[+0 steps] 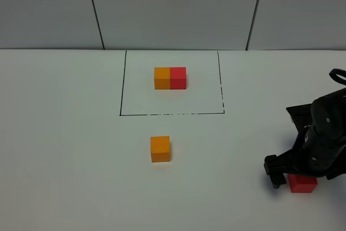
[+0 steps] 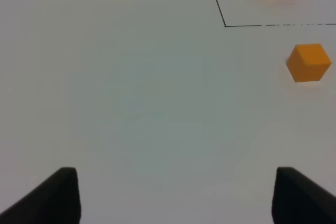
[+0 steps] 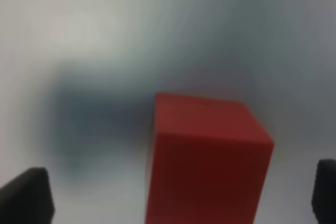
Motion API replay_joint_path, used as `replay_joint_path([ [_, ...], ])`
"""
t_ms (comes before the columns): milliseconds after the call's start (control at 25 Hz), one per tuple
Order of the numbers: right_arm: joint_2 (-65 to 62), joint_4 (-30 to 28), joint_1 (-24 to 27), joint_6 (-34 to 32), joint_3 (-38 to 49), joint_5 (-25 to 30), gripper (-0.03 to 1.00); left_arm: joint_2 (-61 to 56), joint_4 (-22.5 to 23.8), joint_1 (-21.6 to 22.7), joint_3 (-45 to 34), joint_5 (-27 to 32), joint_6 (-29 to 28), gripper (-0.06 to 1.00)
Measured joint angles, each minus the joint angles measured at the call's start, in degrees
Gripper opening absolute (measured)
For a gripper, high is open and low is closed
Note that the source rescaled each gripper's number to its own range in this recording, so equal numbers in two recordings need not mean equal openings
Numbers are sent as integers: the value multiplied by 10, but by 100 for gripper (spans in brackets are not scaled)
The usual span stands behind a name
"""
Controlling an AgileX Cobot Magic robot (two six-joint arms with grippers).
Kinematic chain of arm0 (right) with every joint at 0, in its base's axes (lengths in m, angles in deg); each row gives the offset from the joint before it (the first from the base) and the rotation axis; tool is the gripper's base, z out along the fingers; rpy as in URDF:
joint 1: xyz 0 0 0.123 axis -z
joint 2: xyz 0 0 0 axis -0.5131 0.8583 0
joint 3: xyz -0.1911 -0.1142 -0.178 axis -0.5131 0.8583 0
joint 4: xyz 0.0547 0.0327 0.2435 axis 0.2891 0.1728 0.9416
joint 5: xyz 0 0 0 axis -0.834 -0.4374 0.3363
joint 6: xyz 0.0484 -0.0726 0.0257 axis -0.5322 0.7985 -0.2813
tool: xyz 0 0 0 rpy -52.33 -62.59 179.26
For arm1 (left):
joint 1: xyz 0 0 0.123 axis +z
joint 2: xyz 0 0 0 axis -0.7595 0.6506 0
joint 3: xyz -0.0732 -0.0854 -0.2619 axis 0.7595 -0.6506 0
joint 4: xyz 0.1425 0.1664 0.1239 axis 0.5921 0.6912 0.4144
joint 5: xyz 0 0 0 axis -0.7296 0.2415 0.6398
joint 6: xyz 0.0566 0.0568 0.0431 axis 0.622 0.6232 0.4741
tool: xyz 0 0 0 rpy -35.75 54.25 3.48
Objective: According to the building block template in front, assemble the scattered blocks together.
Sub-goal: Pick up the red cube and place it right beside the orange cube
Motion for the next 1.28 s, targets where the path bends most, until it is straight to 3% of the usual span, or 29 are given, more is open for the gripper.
replay_joint_path([
  [1080,37,-4,0,0,30,-61,100,0,-1,0,0,0,0,84],
  [1280,42,-6,0,1,28,-59,94,0,-1,0,0,0,0,84],
])
